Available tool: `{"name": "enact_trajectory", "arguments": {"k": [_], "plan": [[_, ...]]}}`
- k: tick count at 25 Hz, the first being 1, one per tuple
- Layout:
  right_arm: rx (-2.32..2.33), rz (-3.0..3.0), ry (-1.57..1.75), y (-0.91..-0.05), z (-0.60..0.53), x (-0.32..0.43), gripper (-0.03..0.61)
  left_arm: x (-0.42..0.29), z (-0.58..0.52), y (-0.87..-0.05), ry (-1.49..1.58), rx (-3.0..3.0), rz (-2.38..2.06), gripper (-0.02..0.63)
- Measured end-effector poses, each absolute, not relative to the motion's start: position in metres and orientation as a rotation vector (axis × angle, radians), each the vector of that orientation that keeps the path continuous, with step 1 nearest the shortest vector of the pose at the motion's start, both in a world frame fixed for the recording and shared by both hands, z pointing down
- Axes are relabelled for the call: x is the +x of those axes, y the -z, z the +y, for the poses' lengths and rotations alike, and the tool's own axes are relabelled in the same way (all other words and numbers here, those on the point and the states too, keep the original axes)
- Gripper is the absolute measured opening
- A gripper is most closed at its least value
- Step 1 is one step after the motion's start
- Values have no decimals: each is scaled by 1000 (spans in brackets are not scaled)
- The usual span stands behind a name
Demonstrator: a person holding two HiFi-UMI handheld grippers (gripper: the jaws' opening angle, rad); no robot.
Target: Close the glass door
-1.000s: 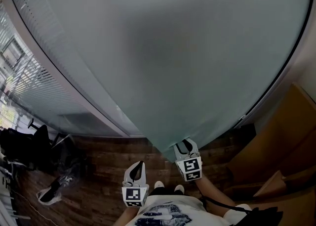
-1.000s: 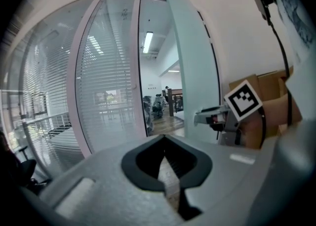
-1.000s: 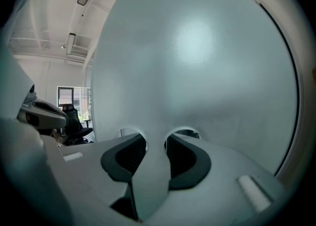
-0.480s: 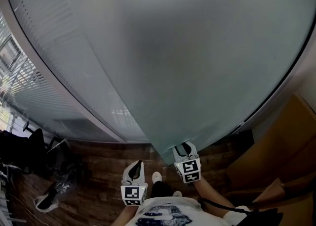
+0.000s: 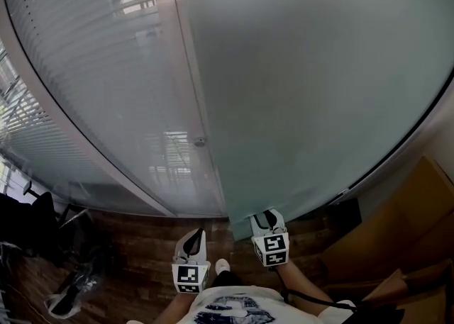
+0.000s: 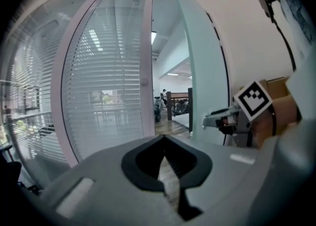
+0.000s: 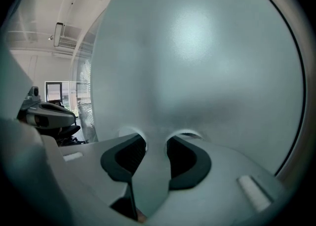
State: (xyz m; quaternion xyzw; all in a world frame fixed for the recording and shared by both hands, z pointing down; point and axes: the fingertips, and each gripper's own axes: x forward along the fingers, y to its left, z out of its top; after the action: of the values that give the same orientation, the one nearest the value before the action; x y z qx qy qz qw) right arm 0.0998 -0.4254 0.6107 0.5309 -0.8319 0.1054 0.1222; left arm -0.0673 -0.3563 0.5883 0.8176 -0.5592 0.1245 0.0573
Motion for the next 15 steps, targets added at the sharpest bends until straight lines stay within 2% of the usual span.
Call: {"name": "enact_trajectory", "arguments": {"k": [15], "plan": [[1679,-2342,-264,-610,-513,90,126,-114,-396,-596,-384,2465,-1674,2]]}}
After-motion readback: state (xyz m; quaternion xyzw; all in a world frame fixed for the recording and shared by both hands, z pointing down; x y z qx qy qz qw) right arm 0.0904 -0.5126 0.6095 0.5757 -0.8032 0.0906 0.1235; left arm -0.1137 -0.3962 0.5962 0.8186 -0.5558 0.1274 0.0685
